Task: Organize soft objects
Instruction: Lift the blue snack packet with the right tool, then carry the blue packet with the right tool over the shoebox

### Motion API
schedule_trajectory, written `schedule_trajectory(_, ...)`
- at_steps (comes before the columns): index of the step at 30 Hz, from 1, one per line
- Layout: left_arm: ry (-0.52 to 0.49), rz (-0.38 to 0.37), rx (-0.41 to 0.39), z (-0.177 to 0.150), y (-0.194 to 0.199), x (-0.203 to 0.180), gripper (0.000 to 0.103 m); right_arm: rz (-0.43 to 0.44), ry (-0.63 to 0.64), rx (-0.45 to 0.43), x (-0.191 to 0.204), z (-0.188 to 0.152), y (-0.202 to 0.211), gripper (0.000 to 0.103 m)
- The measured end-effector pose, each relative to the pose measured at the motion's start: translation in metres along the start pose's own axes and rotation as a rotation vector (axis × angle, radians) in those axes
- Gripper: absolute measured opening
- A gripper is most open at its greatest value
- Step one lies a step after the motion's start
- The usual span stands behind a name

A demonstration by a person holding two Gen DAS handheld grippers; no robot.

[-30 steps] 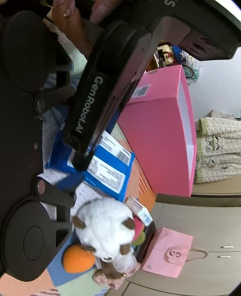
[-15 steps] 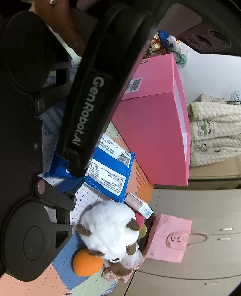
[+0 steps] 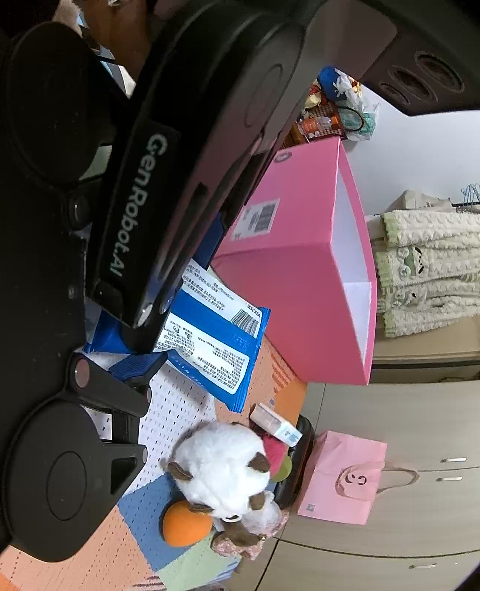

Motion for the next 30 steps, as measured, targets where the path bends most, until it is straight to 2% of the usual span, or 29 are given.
schedule_trajectory(10, -0.04, -0.056, 0.007, -0.003, 0.053, -0.005, 0.05, 0.002, 0.057, 0.007, 0.029, 0.019, 0.039, 0.071)
schedule_trajectory(20, -0.076, -0.069, -0.077, 0.006, 0.11, 0.002, 0.05, 0.001, 0.137, -0.069, 0.057, 0.05, 0.065, 0.071)
schedule_trajectory(25, -0.061, -0.074, -0.152, 0.016, 0.132, 0.019, 0.051, 0.019, 0.16, -0.13, 0.068, 0.074, 0.062, 0.071)
schedule_trajectory(30, -0.045, -0.042, -0.218, 0.033, 0.144, 0.038, 0.051, 0.049, 0.156, -0.167, 0.071, 0.101, 0.048, 0.071)
Point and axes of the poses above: each gripper's, at about its wrist camera, not at the fingertips, and y roughly against the way its jaws point, x to its left, z to its top, the point moved 3 cm from there along -y, roughly the way its jaws point, and after that the axes turned 5 degrees about -z, right-handed, at the moved point
